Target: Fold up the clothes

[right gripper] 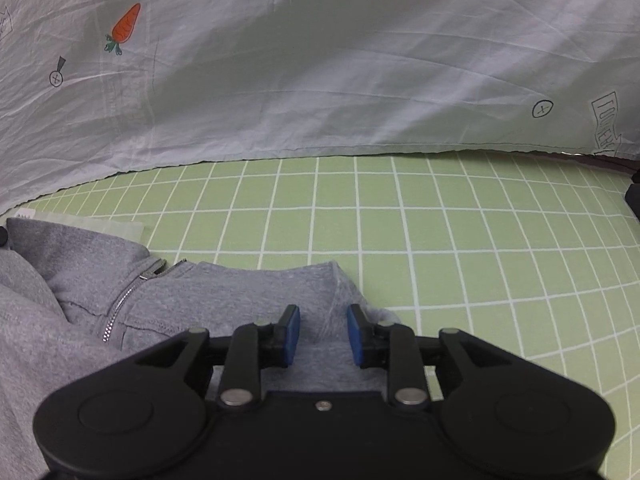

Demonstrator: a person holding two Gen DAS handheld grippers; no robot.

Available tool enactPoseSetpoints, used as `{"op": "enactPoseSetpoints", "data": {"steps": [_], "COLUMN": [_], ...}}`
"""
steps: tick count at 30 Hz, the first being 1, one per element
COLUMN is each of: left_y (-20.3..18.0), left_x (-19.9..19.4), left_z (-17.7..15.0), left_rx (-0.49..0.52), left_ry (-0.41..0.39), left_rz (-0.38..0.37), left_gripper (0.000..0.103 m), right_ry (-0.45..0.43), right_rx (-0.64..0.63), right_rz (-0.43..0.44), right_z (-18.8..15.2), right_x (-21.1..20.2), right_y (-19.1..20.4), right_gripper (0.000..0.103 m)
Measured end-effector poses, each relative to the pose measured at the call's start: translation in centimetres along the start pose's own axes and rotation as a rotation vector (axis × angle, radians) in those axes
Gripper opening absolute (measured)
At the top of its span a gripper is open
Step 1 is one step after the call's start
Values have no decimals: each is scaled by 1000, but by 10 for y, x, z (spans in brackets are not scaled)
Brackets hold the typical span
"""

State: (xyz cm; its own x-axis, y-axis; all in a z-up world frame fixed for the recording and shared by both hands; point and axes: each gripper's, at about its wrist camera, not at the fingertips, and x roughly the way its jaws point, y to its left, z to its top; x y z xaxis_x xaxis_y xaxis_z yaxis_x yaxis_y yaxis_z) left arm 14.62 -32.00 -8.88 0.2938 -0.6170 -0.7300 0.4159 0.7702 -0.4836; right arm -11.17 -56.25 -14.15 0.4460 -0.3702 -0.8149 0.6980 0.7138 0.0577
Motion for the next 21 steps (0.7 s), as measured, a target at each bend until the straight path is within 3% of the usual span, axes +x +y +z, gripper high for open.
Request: {"op": "enactPoseSetpoints", "data": {"steps": [2,4,6,10,16,19,21], "left_y": [-1,1,2,5,9,13,16], "left_x": [1,-1,-3,-6,-12,-12,-12], "left_z": [-1,-1,0,2,4,1,-1], "left_rx": [1,-12,-26,-55,-97,-83,-73], "left_ry": [3,-1,-5,-12,-24,-9,1], "left_rz": [0,-12,-25,-51,-90,-76,-66], "left_gripper": [3,3,3,3,2,2,2], "right_ry": [15,14,9,-56,-220,-301,-304], "right_rx": [6,25,47,56,139,156,174], "right_rz": [-7,-14,-22,-33,-47,-104,-125], "right_z": [2,2,3,6,29,43,50], "right_x": [5,7,7,-5,-47,-61,-60], "right_y": [-2,-7,-12,-23,-53,-70,-83], "right_gripper": [25,8,3,2,0,0,0]}}
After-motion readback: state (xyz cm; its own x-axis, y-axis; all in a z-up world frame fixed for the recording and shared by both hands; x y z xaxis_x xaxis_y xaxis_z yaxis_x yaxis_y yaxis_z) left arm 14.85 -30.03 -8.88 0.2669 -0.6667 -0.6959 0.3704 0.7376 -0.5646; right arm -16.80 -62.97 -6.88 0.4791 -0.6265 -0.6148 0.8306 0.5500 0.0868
